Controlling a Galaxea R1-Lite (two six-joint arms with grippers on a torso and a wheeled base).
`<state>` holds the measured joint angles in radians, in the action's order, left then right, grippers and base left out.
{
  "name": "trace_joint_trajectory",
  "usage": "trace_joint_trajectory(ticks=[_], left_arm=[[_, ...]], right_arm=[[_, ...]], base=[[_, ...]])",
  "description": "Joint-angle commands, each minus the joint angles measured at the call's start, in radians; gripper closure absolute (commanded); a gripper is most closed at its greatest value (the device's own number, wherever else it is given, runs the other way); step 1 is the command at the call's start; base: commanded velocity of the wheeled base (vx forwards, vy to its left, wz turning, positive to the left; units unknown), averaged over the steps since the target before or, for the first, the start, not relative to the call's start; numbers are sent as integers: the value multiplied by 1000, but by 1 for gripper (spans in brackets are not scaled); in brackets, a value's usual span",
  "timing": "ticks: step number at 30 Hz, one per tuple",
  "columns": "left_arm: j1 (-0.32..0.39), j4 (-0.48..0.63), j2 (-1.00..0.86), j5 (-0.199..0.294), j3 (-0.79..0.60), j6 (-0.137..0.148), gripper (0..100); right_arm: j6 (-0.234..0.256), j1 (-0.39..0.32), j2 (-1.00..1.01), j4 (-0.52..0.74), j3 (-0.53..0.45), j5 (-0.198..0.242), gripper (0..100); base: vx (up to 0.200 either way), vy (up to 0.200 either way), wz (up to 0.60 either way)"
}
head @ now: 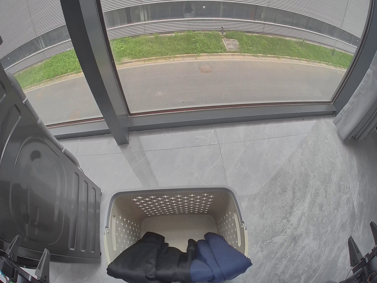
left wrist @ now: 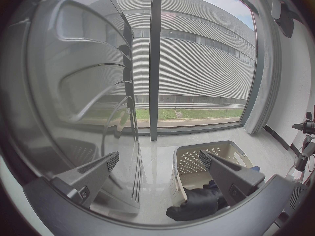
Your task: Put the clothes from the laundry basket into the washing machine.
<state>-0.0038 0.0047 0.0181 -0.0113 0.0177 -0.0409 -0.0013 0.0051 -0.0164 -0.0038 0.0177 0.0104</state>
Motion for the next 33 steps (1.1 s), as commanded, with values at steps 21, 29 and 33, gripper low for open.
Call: trace_joint_trajectory(ticks=[21,29,33], left_arm=[[-1,0,-15,1,-15,-1,0],[-1,0,-15,-1,-15,-1,0],[-1,1,-15,-1,-15,-1,0]], right_arm=[[0,-1,15,-1,-18,0,0],[0,-1,15,-1,-18,0,0],[0,-1,15,-1,-18,0,0]], base=[[-200,0,0],[-200,0,0],[-200,0,0]])
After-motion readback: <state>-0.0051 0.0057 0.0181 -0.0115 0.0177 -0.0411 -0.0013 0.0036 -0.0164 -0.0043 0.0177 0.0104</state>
